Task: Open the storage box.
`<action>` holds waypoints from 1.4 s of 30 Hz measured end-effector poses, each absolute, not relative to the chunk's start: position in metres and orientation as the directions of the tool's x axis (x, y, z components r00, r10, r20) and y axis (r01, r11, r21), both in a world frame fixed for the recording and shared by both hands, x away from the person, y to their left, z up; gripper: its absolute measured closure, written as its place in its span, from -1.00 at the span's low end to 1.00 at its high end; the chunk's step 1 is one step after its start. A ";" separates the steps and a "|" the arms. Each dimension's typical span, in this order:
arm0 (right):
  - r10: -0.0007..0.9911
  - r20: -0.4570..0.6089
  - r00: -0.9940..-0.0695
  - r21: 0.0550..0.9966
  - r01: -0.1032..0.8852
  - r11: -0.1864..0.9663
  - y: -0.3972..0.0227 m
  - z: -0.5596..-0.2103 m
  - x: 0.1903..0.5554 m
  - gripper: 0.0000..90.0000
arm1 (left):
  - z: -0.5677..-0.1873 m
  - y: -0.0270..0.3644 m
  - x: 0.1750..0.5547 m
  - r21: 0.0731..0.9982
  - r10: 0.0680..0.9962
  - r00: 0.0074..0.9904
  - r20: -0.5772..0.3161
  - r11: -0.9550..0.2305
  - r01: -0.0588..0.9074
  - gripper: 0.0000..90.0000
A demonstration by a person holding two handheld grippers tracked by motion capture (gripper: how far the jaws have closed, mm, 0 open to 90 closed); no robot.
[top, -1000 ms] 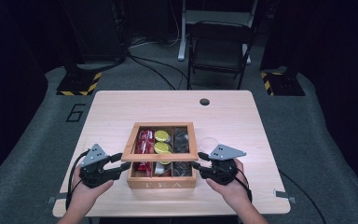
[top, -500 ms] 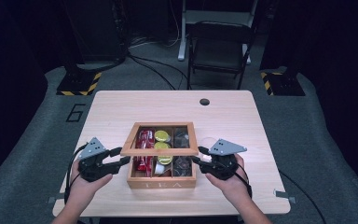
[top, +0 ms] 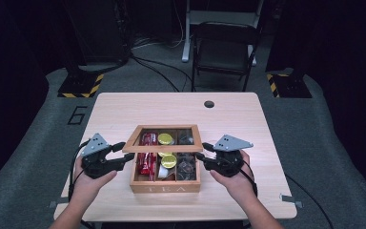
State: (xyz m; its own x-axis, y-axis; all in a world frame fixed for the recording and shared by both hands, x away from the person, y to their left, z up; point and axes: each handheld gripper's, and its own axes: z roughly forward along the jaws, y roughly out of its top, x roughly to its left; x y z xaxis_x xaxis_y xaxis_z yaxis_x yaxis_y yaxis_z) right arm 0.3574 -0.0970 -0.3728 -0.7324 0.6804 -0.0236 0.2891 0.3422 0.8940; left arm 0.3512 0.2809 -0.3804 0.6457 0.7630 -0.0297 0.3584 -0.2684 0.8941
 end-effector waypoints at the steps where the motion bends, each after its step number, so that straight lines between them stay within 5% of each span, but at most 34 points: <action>1: 0.678 -0.020 -0.734 0.892 0.293 0.344 -0.098 -0.372 0.357 0.27 | -0.380 0.280 0.352 0.894 0.764 0.644 -0.026 -0.271 0.357 0.01; 42: 0.706 -0.017 -0.708 0.908 0.285 0.307 -0.094 -0.352 0.387 0.28 | -0.365 0.281 0.388 0.914 0.787 0.615 -0.049 -0.213 0.345 0.11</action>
State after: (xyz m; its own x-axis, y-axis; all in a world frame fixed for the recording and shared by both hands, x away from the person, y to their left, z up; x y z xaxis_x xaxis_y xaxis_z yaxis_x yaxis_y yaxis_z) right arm 0.3872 -0.0935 -0.3521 -0.7082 0.7058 -0.0168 0.2845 0.3071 0.9081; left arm 0.3881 0.2805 -0.3651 0.6151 0.7869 -0.0490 0.3453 -0.2130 0.9140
